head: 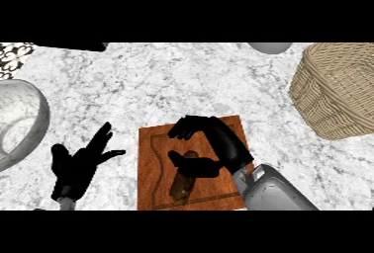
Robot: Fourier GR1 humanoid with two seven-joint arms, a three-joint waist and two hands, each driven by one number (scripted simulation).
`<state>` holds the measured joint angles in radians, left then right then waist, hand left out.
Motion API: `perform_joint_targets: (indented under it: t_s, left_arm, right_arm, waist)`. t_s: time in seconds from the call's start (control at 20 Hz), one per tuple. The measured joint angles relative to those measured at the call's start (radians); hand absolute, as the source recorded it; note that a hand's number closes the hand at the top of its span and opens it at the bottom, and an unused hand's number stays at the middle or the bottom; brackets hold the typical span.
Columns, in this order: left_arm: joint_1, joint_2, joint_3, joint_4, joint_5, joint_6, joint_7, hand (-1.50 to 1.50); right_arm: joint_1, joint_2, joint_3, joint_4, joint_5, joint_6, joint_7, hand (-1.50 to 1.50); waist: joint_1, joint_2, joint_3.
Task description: Pick the sweet potato from the cutting board and place it in the basket
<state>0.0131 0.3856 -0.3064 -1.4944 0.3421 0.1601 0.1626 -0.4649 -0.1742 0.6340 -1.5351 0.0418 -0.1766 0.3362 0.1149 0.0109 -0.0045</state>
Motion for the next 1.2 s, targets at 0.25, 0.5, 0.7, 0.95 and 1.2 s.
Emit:
perform_joint_targets:
  t_s: [0.25, 0.5, 0.7, 0.95, 1.2]
  left_arm:
    - [-0.004, 0.006, 0.004, 0.012, -0.002, 0.014, 0.029, 0.0]
    - [0.007, 0.014, 0.009, 0.015, 0.0, 0.025, 0.051, 0.0]
    - [0.012, 0.012, 0.007, 0.013, -0.005, 0.038, 0.057, 0.0]
    - [0.007, 0.015, 0.009, 0.013, -0.011, 0.043, 0.063, 0.0]
    - [0.006, 0.018, 0.01, 0.01, -0.011, 0.046, 0.073, 0.0]
  right_arm:
    - [-0.135, 0.119, 0.158, 0.162, 0.22, -0.089, 0.187, -1.5]
    - [-0.348, 0.144, 0.243, 0.3, 0.413, 0.0, 0.445, -1.5]
    - [-0.543, 0.161, 0.261, 0.35, 0.439, 0.174, 0.639, -1.5]
    - [-0.759, 0.161, 0.223, 0.396, 0.326, 0.374, 0.734, -1.5]
    - [-0.884, 0.156, 0.182, 0.476, 0.142, 0.504, 0.754, -1.5]
  waist:
    - [-0.013, -0.012, 0.0]
    - [-0.032, -0.031, -0.003]
    - [-0.035, -0.036, -0.001]
    - [-0.035, -0.031, 0.001]
    - [-0.037, -0.029, 0.0]
